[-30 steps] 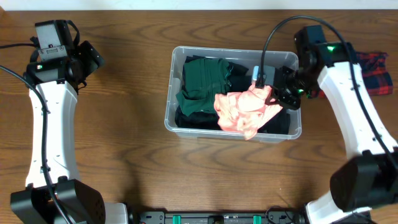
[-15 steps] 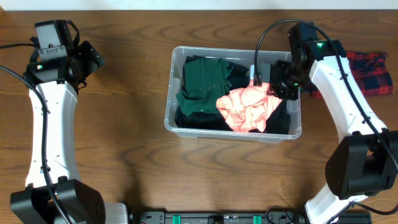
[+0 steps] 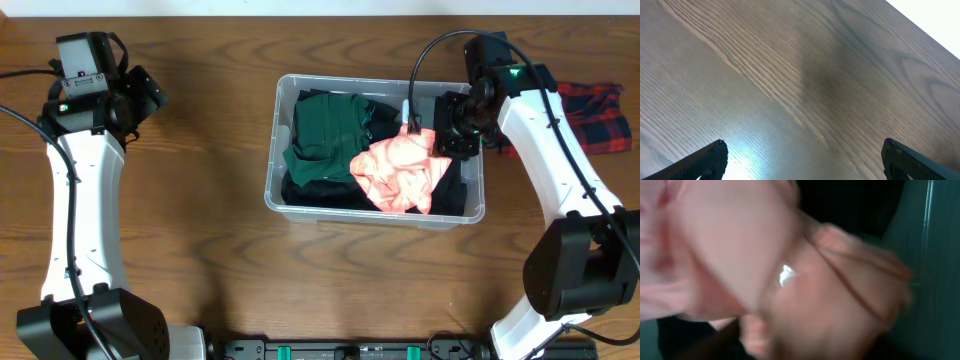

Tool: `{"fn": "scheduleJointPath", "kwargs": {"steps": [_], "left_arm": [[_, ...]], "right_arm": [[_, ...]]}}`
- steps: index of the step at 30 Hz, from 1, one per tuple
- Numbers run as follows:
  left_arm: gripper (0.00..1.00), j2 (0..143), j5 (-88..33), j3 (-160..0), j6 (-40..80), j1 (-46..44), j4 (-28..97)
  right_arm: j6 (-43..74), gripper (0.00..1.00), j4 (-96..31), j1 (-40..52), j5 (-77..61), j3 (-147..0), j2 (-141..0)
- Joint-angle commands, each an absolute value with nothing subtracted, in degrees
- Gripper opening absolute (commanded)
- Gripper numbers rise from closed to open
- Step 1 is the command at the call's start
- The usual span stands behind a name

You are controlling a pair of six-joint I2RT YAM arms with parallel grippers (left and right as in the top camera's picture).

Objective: Pack container
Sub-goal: 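Lower the pink shirt into the container and release it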

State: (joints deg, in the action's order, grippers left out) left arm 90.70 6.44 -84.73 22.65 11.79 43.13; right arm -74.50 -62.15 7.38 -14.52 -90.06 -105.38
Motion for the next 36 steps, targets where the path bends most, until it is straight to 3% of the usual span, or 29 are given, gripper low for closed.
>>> {"fn": "scheduleJointPath", "kwargs": {"steps": [1,10,17,19,21,22,31,36], "left_arm": [[0.98,90.72,7.33,-85.19,22.59,11.99,43.24],[0.98,90.72,7.33,-85.19,22.59,11.99,43.24],[0.98,90.72,7.33,-85.19,22.59,11.99,43.24],[0.98,90.72,7.33,-85.19,22.59,11.99,43.24],[0.98,90.72,7.33,-85.19,22.59,11.99,43.24],[0.98,90.72,7.33,-85.19,22.59,11.99,43.24],[0.98,90.72,7.33,-85.19,22.59,11.99,43.24],[0.98,90.72,7.33,-85.19,22.59,11.99,43.24]], "right_arm": [[-72.51,0.99,-60.86,7.9,-14.79,-91.05,-105.45],[-50.35,0.99,-50.89,8.4,-17.06,-91.09,-105.43],[-37.19,0.98,-51.27,9.39,-30.44,-91.07,-105.43],[-35.31,0.76,-52.23,9.5,-36.05,-91.07,-105.43],[-34.13,0.37,-53.58,9.78,-39.27,-91.07,-105.43],[-33.3,0.3,-54.17,10.04,-39.83,-91.05,-105.45],[-31.79,0.01,-55.9,16.36,-37.36,-89.14,-105.45],[-31.77,0.01,-54.59,20.05,-29.85,-86.32,-105.45]]}}
